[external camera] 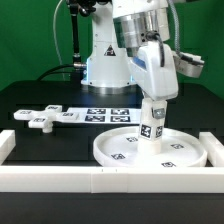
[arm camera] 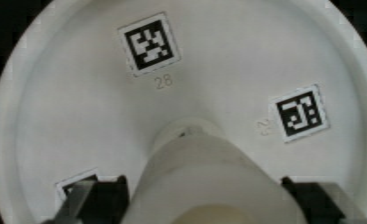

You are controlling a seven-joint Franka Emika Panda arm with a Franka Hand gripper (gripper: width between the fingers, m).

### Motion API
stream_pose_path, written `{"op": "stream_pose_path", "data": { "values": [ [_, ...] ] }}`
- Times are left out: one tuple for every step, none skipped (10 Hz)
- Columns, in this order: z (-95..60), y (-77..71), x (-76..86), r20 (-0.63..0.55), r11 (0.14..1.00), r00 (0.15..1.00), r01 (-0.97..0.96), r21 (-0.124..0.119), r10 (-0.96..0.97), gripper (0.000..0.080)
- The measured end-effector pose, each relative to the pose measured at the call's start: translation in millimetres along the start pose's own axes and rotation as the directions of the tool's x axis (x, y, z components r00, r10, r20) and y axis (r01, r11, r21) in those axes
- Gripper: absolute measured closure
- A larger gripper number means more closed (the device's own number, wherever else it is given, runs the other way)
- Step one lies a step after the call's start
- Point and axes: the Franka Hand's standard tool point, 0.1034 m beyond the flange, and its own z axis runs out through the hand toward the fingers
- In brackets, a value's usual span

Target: Assemble round table

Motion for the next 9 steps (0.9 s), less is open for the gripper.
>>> {"op": "stream_pose_path", "data": {
  "values": [
    [0.0,-0.7,0.3,0.007,0.997,0.997,-0.072,0.006,0.072,0.0392],
    [-0.7,-3.0,0.7,0.007,0.986,0.986,-0.168,0.008,0.167,0.0392],
    [-0.6,-3.7,1.3,0.007,0.981,0.981,-0.195,0.010,0.195,0.0392],
    [-0.7,-4.5,1.3,0.011,0.974,0.974,-0.228,0.015,0.227,0.0392],
    [-1.1,-5.4,1.6,0.014,0.970,0.970,-0.241,0.019,0.241,0.0391],
    [-0.9,-5.2,1.1,0.013,0.978,0.978,-0.209,0.019,0.209,0.0391],
    [-0.8,-3.6,-0.2,0.013,0.988,0.988,-0.153,0.001,0.153,0.0232],
    [-2.7,-4.0,-3.9,0.022,0.995,0.995,-0.100,-0.027,0.101,0.0167],
    [-2.7,-5.3,-4.4,0.027,0.994,0.994,-0.109,-0.020,0.110,0.0155]
  ]
}}
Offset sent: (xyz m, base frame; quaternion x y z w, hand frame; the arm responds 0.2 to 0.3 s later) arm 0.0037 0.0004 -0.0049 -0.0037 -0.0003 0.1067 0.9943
